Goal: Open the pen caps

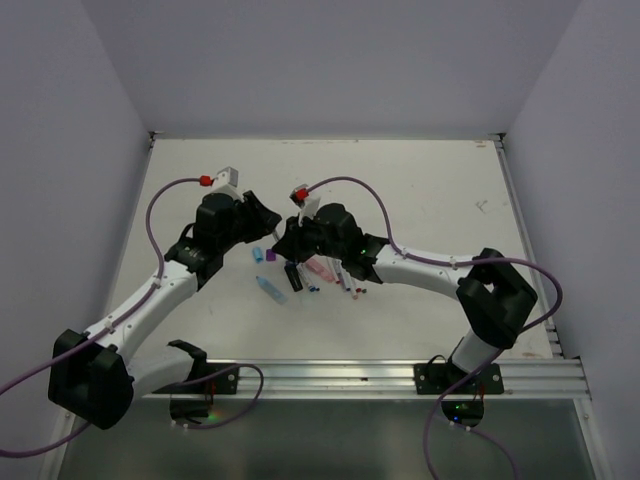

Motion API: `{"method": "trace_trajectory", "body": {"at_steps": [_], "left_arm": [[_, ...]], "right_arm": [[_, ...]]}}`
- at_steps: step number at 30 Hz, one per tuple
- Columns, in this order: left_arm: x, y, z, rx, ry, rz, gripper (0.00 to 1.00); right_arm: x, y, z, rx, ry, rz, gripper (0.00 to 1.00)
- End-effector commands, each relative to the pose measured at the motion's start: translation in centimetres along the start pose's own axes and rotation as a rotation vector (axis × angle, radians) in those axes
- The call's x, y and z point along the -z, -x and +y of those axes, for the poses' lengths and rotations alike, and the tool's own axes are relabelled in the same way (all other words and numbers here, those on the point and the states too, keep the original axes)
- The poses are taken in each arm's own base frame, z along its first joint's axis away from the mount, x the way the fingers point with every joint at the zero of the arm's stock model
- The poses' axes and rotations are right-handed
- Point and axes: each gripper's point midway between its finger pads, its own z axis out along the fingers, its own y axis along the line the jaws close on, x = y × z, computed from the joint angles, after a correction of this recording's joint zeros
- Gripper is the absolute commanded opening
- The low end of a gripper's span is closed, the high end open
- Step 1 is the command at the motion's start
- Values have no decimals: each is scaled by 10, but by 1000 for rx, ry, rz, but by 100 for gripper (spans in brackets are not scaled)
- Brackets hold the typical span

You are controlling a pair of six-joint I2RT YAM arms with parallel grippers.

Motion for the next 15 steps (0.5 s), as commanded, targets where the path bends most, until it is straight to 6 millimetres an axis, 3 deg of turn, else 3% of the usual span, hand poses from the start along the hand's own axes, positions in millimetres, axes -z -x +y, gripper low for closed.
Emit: {"method": "trace_trajectory", "body": {"at_steps": [1, 15], "left_arm": [[-1, 14, -16, -30, -59, -44, 45], [-1, 17, -20, -24, -67, -56, 32]], "right_arm": [[7, 20, 8, 38, 17, -68, 0], [7, 18, 9, 41, 26, -62, 0]]}}
